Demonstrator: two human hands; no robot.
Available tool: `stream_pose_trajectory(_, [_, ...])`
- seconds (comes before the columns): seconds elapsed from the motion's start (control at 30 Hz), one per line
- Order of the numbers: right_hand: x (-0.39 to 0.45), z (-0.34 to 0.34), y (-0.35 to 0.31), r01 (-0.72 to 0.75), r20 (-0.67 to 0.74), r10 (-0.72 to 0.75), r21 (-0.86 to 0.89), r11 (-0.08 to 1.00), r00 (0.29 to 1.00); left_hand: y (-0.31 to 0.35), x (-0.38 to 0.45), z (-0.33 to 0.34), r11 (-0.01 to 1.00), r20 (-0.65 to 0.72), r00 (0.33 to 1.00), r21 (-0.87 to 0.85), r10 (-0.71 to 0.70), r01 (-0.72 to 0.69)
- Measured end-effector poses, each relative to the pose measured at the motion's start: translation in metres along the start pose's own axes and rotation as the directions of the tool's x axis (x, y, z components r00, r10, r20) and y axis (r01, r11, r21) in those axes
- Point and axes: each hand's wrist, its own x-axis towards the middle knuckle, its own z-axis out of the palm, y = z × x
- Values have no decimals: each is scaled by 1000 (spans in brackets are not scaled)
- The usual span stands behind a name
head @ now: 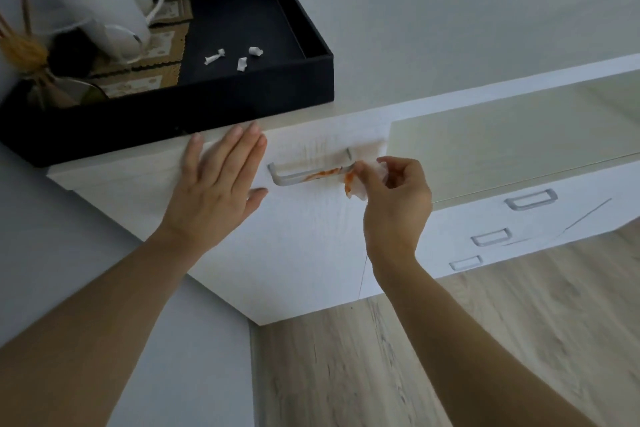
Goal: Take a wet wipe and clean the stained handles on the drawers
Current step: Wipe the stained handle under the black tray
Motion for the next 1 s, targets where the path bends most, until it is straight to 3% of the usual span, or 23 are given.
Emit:
stream_pose_trajectory(0.17, [-7, 12, 5, -82, -106, 107, 216, 973, 989, 0, 2, 19, 995, -134, 991, 103, 27, -13])
stream_pose_trajectory(0.3, [-13, 22, 5, -121, -81, 160, 354, 927, 984, -1, 1, 26, 992, -190, 982, 123, 19, 5])
stream_pose_trajectory(0.77, [-15, 24, 11, -148, 51, 140, 412, 899, 989, 4, 3, 31, 990, -208, 978, 142, 14, 16])
stream_pose_trajectory(1.0, [-9, 13, 19, 34, -14, -32, 256, 966, 999, 5, 2, 32, 990, -223, 975, 140, 18, 14])
